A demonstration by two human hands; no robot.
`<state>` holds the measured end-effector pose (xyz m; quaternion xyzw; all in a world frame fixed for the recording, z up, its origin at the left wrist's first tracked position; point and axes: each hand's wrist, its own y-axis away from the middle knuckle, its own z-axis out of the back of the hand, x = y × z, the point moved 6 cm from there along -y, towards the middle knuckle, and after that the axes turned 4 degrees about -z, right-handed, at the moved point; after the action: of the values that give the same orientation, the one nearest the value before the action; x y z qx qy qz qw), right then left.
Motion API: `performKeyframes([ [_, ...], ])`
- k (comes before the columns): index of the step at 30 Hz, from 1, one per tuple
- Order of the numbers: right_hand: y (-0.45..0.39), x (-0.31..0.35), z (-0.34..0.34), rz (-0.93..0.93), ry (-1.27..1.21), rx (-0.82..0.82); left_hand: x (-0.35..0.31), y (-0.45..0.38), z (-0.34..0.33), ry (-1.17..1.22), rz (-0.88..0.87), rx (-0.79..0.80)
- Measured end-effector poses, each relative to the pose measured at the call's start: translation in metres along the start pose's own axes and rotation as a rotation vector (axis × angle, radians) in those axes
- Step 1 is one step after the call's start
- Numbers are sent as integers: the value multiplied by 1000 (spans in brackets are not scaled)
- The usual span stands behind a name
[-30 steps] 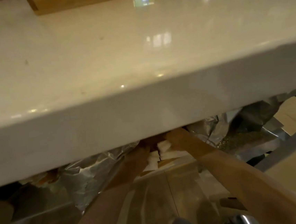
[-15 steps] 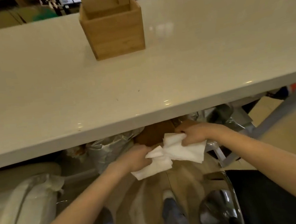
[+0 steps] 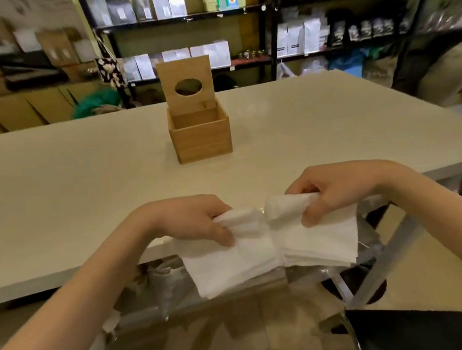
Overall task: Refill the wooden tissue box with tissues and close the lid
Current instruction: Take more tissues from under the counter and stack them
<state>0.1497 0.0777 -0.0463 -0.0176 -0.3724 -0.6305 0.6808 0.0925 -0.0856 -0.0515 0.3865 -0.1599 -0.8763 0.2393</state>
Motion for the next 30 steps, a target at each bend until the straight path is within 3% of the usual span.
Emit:
performKeyframes([
  [11,-77,-9,66,-107,149,-17,36,-45,72,-120,218,28],
  [21,-129,-26,105,-86,139,-98,62,-87,126,-297,170,-206],
  [30,-139,-43,116,-61,156,-221,49,-82,123,-443,146,-450],
])
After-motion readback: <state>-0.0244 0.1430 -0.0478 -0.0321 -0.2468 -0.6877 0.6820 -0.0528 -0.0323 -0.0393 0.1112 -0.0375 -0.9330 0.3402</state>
